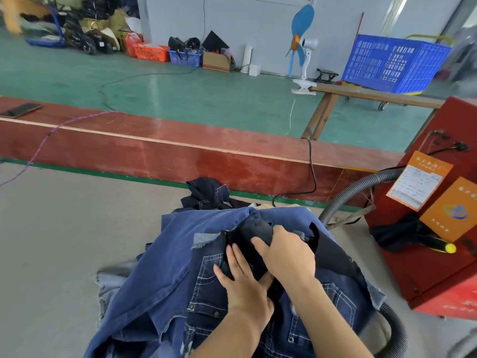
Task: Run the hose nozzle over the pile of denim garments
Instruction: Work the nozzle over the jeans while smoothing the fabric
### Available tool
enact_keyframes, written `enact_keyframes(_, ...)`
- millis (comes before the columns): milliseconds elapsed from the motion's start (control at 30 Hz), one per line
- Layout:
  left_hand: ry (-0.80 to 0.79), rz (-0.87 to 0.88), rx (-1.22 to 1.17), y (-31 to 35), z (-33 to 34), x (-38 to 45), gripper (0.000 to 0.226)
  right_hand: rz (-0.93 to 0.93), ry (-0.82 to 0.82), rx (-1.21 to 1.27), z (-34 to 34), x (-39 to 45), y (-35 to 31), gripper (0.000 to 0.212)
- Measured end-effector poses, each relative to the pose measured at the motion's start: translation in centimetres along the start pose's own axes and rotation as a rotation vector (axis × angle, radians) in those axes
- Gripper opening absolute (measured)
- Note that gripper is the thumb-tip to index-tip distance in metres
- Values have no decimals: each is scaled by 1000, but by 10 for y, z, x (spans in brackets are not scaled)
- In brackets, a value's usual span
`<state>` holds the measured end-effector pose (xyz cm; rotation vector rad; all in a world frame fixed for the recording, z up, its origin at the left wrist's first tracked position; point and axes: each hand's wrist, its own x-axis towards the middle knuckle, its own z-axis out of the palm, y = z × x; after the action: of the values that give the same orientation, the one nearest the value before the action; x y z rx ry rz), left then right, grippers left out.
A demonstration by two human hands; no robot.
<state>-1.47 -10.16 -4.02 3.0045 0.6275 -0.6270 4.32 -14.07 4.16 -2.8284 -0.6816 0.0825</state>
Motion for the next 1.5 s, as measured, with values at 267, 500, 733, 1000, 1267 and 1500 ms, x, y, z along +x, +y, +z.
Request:
enact_keyframes(267, 55, 38, -80, -2, 4, 1, 77, 48, 155, 284, -51, 2, 28, 40)
enact_keyframes(500, 37, 12, -28, 0, 3, -1, 69, 1, -122, 15, -14, -16, 13, 36)
enact_keyframes(733, 72, 57, -58, -6, 1, -7, 75, 118, 187, 213, -33, 7, 24, 43)
enact_keyframes(1000, 444, 412, -81, -17, -8, -20, 71, 138, 400, 417, -68, 7, 46, 44)
enact_keyframes(1267, 477, 668, 219, -3, -12, -16, 44, 111, 357, 479, -80, -1, 53, 45)
enact_keyframes(1500, 559, 869, -23, -8, -15, -31, 34, 22, 247, 516, -95, -8, 56, 43)
